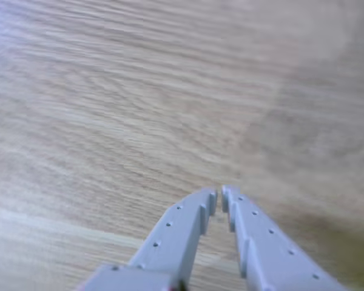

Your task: Grasp a peg and put it in the crate.

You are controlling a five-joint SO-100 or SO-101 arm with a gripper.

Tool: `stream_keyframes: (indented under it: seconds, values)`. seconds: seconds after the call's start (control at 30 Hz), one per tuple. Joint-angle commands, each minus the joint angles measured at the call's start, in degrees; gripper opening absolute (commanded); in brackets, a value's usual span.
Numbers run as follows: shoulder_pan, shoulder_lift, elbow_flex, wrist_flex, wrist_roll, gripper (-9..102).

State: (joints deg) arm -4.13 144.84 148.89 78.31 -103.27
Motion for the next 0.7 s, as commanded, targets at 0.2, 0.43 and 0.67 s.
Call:
stream_keyframes:
  seconds: [0.2,0.43,0.67]
  values:
    - [8.09,-38.85,-42.71,-0.62,-31.2,-1]
    - [13.62,-57.74,-58.71,-0.97,-42.1,-1]
    - [13.62,-68.64,-70.75,-5.19,-42.89,-1]
